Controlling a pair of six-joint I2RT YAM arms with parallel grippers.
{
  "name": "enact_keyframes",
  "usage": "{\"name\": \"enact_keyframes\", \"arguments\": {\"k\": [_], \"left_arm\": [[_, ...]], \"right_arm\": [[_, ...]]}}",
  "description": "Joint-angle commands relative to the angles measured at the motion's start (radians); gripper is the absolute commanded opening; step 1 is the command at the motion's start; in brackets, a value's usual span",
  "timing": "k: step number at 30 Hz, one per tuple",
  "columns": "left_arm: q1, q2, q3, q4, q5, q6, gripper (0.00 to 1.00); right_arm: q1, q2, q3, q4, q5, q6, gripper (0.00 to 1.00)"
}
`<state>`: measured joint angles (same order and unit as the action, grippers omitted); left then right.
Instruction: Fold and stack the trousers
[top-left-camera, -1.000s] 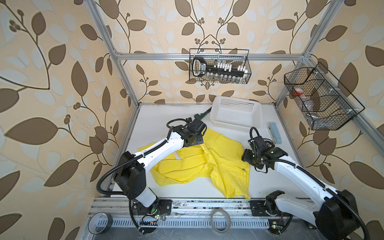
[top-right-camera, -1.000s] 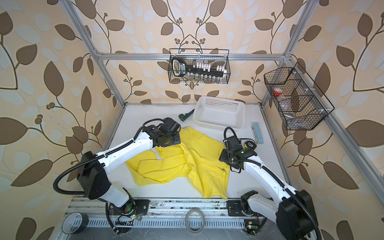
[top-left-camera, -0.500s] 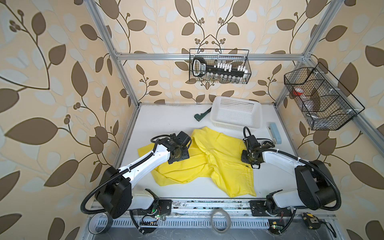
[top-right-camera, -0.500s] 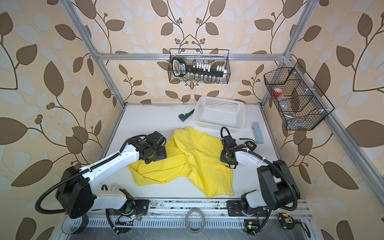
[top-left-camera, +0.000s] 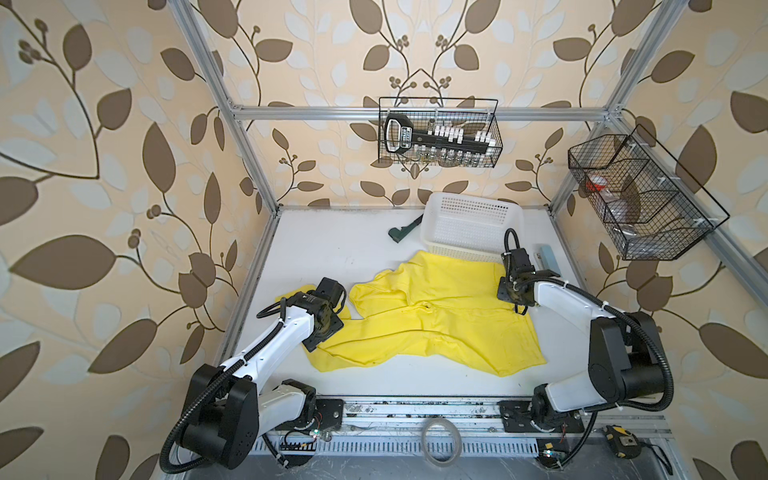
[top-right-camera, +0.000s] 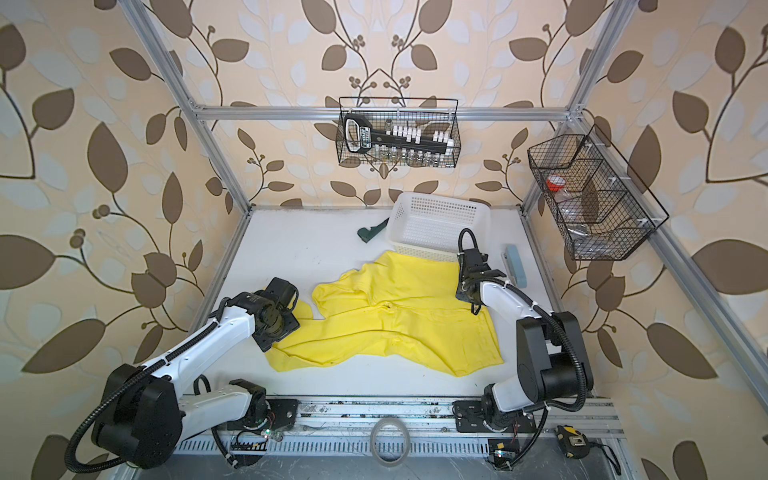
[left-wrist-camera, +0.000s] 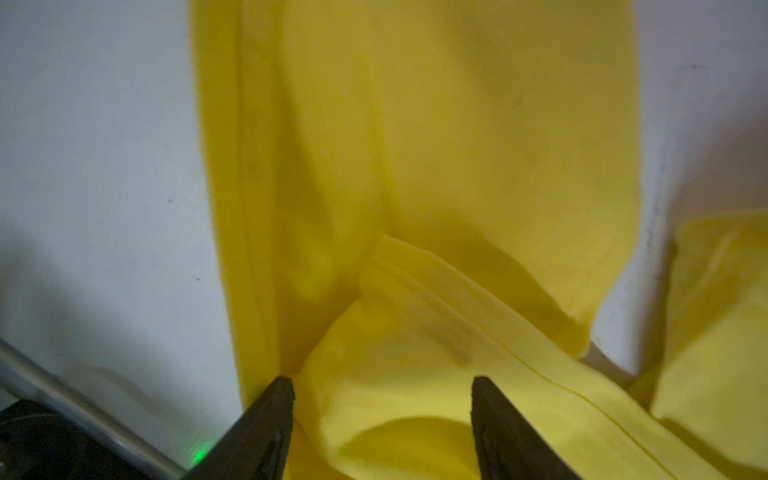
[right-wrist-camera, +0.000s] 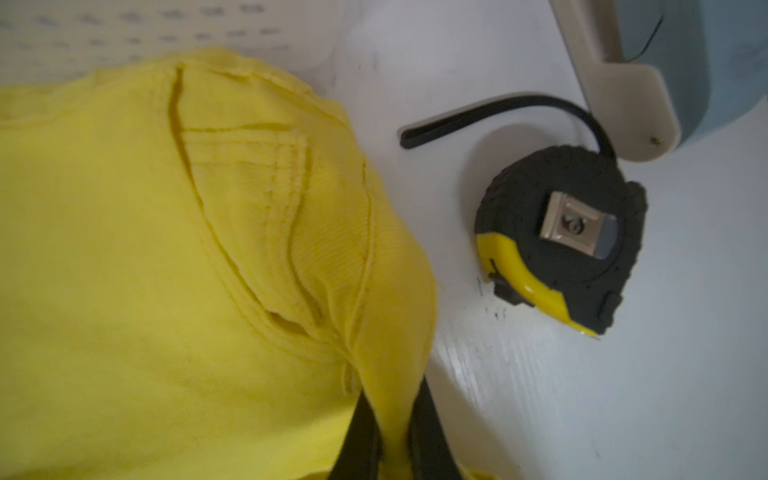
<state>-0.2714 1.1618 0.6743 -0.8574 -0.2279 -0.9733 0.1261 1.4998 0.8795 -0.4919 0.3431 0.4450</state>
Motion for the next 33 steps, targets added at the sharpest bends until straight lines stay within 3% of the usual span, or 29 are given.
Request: {"name": "enact_keyframes", "arguments": {"k": [1, 4, 9, 13, 17, 20, 24, 25, 29, 33], "left_arm": [[0.012, -0.055, -0.033, -0.079, -0.133, -0.083, 0.66], [0.045, -0.075, -0.063, -0.079, -0.165, -0.094, 0.64], [0.110, -0.016, -0.082, -0.040, -0.125, -0.076, 0.56], [0.166, -0.014, -0.067, -0.072, -0.161, -0.075, 0.53], [0.251, -0.064, -0.012, -0.097, -0.188, -0.035, 0.55], [0.335, -0.035, 0.007, -0.071, -0.131, 0.022, 0.61], [0.408, 0.065, 0.107, -0.028, -0.061, 0.164, 0.69], [0.418, 0.088, 0.136, -0.030, -0.060, 0.191, 0.75], [0.458, 0.148, 0.205, 0.030, -0.008, 0.319, 0.83], [0.458, 0.255, 0.286, 0.031, 0.004, 0.401, 0.87]], "right_arm": [[-0.024, -0.002, 0.026, -0.028, 0.093, -0.058, 0.05], [-0.035, 0.003, 0.037, -0.014, 0.067, -0.068, 0.06], [-0.039, 0.010, 0.015, -0.003, 0.062, -0.058, 0.16], [-0.015, -0.093, -0.006, -0.028, -0.005, -0.051, 0.41], [0.051, -0.200, -0.030, -0.070, -0.109, -0.016, 0.55], [0.144, -0.269, -0.072, -0.072, -0.245, 0.029, 0.57], [0.322, -0.330, -0.149, -0.056, -0.305, 0.117, 0.59], [0.377, -0.336, -0.171, -0.044, -0.318, 0.148, 0.61], [0.597, -0.323, -0.243, 0.041, -0.296, 0.266, 0.66], [0.708, -0.254, -0.301, 0.140, -0.270, 0.348, 0.68]]}}
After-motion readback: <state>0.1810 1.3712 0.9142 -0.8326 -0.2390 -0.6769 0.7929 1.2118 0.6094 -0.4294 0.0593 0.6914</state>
